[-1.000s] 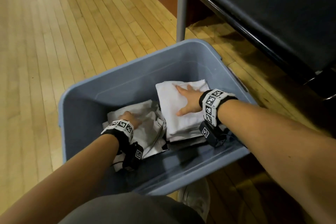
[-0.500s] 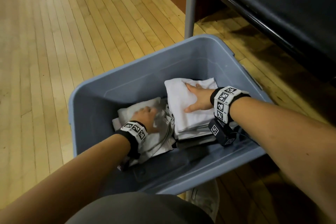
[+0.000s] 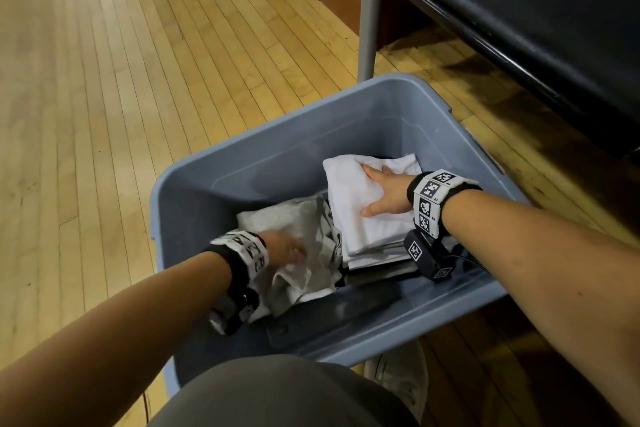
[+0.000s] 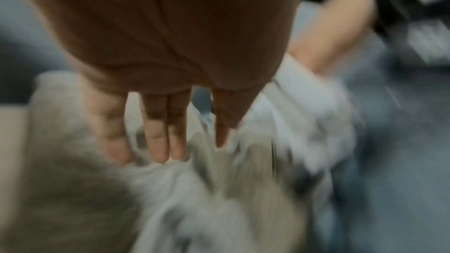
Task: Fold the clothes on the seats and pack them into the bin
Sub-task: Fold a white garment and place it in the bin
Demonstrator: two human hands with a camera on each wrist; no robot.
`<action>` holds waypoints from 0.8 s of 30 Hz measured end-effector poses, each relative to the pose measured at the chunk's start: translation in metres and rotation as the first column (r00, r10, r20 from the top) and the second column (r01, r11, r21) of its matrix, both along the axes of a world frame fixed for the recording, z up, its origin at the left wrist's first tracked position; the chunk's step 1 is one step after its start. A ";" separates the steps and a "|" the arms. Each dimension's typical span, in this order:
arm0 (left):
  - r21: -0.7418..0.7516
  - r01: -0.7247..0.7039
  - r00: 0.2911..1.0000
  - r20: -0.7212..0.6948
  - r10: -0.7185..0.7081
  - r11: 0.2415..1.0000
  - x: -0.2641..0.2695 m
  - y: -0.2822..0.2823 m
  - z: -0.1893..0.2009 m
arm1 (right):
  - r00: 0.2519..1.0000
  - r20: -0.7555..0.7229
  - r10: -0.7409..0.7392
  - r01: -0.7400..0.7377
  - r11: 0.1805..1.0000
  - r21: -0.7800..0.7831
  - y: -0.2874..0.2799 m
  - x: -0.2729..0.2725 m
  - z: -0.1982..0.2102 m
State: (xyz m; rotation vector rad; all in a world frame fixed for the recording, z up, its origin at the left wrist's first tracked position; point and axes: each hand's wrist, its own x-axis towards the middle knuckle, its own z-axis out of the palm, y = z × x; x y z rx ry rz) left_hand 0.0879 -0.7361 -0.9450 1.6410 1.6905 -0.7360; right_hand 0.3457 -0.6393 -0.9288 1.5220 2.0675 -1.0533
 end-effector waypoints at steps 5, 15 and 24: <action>0.347 -0.492 0.826 -0.106 0.554 0.799 -0.046 0.023 0.001 | 1.000 -0.010 -0.010 0.010 1.000 -0.001 -0.001 0.000 -0.004; 0.299 -0.621 0.784 0.210 0.585 0.724 -0.041 0.008 -0.001 | 1.000 -0.012 -0.015 0.015 1.000 0.020 -0.003 0.002 -0.008; 0.191 -0.789 0.590 0.501 0.634 0.584 -0.035 -0.006 0.024 | 0.999 -0.013 -0.032 0.033 0.999 0.036 -0.009 0.000 -0.005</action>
